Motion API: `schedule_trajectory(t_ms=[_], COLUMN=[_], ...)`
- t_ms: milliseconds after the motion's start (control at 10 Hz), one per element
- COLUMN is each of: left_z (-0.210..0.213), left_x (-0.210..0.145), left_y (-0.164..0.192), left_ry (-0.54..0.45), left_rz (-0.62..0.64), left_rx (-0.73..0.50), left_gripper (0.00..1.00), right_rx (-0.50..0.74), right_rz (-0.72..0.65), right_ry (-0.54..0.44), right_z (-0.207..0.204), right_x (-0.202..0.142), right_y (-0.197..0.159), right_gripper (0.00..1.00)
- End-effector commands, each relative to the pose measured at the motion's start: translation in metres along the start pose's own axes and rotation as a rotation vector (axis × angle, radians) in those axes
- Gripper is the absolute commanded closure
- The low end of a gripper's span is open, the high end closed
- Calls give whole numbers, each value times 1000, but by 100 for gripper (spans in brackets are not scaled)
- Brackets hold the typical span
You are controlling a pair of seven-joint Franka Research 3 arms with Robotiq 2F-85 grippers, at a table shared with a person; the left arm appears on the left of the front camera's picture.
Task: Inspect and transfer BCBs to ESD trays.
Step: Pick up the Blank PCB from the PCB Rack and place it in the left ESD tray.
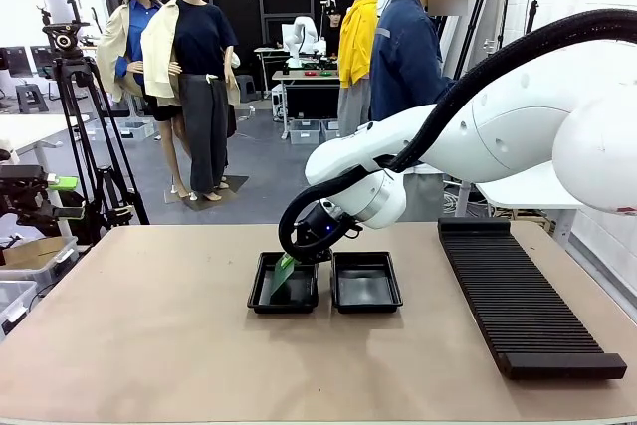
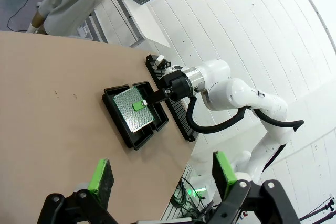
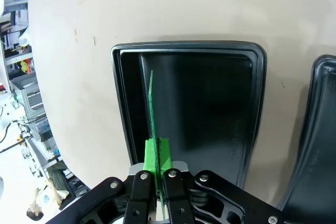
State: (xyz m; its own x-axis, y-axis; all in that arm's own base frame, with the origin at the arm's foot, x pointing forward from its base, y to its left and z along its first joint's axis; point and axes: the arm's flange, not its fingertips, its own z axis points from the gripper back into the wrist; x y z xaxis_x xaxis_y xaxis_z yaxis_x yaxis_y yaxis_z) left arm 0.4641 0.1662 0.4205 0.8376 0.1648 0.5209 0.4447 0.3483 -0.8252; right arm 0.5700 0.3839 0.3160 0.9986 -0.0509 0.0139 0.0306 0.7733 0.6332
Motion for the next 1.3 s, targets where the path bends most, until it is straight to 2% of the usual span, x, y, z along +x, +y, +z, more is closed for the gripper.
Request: schedule_trajectory(t_ms=[0, 200, 300, 700, 800, 1100, 1200], left_z=[2, 2, 2, 2, 2, 2, 2], left_x=[1, 1, 1, 1, 1, 1, 1], left_y=[-2, -2, -2, -2, -2, -2, -2], left_ry=[-4, -4, -4, -4, -4, -4, -4], left_rz=[10, 10, 10, 10, 10, 10, 10], left_rx=[3, 3, 3, 3, 3, 3, 3], left_gripper=[0, 0, 0, 0, 0, 0, 0], right_rx=[-1, 0, -39, -130, -157, -304, -313], right_rz=[0, 0, -22, -34, -28, -54, -72], right_ry=[-1, 0, -34, -34, -38, -44, -42], right_z=[0, 0, 0, 3, 7, 24, 30], right_x=[0, 0, 1, -7, -10, -20, -21], right_y=[0, 0, -2, 14, 23, 60, 65], right_gripper=[100, 100, 89, 12, 0, 0, 0])
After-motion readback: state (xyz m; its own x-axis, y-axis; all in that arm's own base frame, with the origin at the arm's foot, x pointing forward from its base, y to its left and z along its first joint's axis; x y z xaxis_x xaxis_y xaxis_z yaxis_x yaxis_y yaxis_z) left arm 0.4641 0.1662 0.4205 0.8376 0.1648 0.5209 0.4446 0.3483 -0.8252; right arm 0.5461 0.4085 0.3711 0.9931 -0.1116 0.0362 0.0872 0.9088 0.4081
